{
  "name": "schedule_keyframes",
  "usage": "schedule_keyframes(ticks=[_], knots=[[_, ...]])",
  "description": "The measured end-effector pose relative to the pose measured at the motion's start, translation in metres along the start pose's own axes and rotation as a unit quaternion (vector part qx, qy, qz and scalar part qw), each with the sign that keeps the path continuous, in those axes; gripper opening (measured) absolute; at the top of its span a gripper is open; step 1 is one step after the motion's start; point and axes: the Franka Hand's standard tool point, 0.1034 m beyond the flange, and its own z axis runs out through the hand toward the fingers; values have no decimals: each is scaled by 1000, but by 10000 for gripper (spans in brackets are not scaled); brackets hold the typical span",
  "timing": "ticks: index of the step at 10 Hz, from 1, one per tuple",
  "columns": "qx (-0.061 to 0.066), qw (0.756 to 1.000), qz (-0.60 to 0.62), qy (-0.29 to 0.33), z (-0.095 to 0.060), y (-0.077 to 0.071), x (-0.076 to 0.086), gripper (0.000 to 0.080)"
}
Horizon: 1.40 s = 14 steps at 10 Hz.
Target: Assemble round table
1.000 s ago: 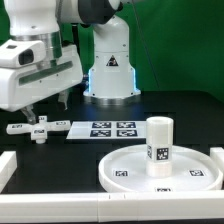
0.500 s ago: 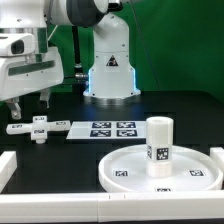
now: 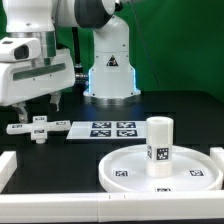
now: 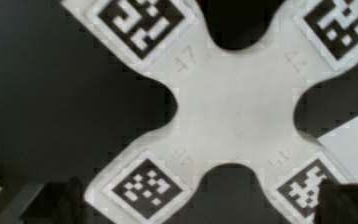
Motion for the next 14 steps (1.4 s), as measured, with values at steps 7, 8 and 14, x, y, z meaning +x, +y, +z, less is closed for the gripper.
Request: schedule_keyframes(ticks=[7, 8, 14], knots=[[14, 1000, 11, -5, 14, -7, -12, 648], [15, 1000, 11, -5, 15, -8, -12, 648], [25, 1000, 12, -8, 24, -13, -16, 648]])
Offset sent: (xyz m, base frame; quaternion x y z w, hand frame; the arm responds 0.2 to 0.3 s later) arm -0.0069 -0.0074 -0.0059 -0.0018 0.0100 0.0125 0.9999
